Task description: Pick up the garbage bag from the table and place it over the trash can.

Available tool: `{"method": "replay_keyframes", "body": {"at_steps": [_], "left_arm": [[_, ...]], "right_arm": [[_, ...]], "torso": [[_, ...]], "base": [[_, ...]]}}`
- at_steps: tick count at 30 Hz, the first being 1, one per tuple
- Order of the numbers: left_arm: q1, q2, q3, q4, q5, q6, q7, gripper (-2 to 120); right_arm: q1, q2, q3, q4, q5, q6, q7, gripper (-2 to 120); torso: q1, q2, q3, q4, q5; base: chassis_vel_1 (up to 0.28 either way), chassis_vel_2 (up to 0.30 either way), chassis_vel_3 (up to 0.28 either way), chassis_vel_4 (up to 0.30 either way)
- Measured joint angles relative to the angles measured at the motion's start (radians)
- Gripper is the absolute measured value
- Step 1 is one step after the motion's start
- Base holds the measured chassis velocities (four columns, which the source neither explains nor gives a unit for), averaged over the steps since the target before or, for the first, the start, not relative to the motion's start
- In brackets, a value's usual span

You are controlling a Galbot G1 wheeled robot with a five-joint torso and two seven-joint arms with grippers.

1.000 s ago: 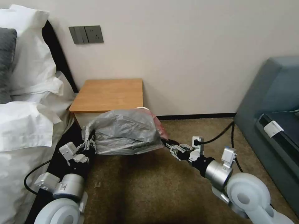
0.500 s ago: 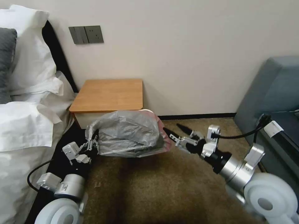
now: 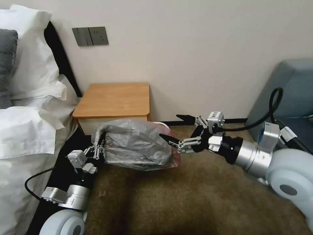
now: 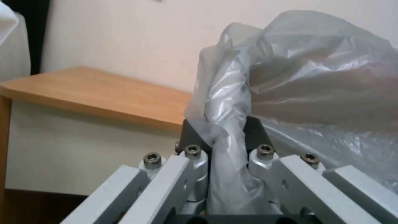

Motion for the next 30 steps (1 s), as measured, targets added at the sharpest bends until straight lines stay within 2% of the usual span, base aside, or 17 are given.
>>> {"method": "replay_keyframes", "body": {"at_steps": [3, 5, 6, 9, 13, 15, 19, 21, 23, 25, 27, 30], "left_arm": [[-0.001, -0.002, 0.01, -0.01, 0.025, 0.0, -0.015, 8], [-0.001, -0.002, 0.011, -0.011, 0.027, 0.0, -0.015, 8], [-0.001, -0.002, 0.016, -0.018, 0.039, 0.001, -0.018, 8], [0.001, -0.001, 0.019, -0.026, 0.058, 0.001, -0.018, 8], [0.005, -0.002, 0.02, -0.032, 0.065, 0.002, -0.016, 8], [0.01, -0.006, 0.021, -0.036, 0.069, 0.004, -0.011, 8], [0.015, -0.009, 0.023, -0.039, 0.075, 0.005, -0.006, 8], [0.019, -0.012, 0.025, -0.043, 0.081, 0.006, -0.002, 8], [0.019, -0.013, 0.026, -0.045, 0.082, 0.007, -0.001, 8], [0.022, -0.015, 0.029, -0.05, 0.086, 0.009, 0.001, 8], [0.023, -0.016, 0.029, -0.05, 0.087, 0.009, 0.001, 8], [0.026, -0.018, 0.029, -0.05, 0.091, 0.009, 0.004, 8]], "right_arm": [[0.007, 0.001, -0.051, 0.007, -0.095, 0.0, -0.015, 100], [0.008, 0.001, -0.054, 0.007, -0.097, 0.0, -0.015, 100], [0.019, 0.008, -0.099, 0.008, -0.147, 0.0, -0.012, 100], [0.042, 0.021, -0.151, -0.008, -0.221, 0.001, -0.002, 100], [0.052, 0.026, -0.169, -0.011, -0.266, 0.005, 0.012, 99], [0.054, 0.027, -0.174, -0.015, -0.345, 0.024, -0.003, 96], [0.056, 0.025, -0.184, -0.013, -0.386, 0.032, -0.016, 86], [0.067, 0.025, -0.2, -0.014, -0.403, 0.039, -0.022, 75], [0.071, 0.026, -0.204, -0.015, -0.407, 0.039, -0.022, 71], [0.077, 0.029, -0.215, -0.021, -0.418, 0.043, -0.021, 60], [0.077, 0.029, -0.215, -0.021, -0.419, 0.043, -0.02, 57], [0.068, 0.027, -0.21, -0.013, -0.42, 0.045, -0.014, 43]], "torso": [[0.0, 0.0, 0.0, -0.0002, 0.0001], [0.0, 0.0, 0.0, -0.0002, 0.0001], [0.0, 0.0, 0.0, -0.0001, 0.0], [0.0, 0.0, 0.0, -0.0001, 0.0003], [0.0, 0.0, 0.0, -0.0001, 0.0], [0.0, 0.0, 0.0, -0.0001, 0.0001], [0.0, 0.0, 0.0, -0.0002, 0.0001], [0.0, 0.0, 0.0, -0.0001, 0.0], [0.0, 0.0, 0.0, -0.0001, 0.0], [0.0, 0.0, 0.0, -0.0001, 0.0], [0.0, 0.0, 0.0, -0.0001, 0.0001], [0.0, 0.0, 0.0, 0.0, 0.0]], "base": [[0.0, 0.0, 0.0, 0.0], [0.0, 0.0, 0.0, 0.0], [0.0, 0.0, 0.0, 0.0], [0.0, 0.0, 0.0, 0.0], [0.0, 0.0, 0.0, 0.0], [0.0, 0.0, 0.0, 0.0], [0.0, 0.0, 0.0, 0.0], [0.0, 0.0, 0.0, 0.0], [0.0, 0.0, 0.0, 0.0], [0.0, 0.0, 0.0, 0.0], [0.0, 0.0, 0.0, 0.0], [0.0, 0.0, 0.0, 0.0]]}}
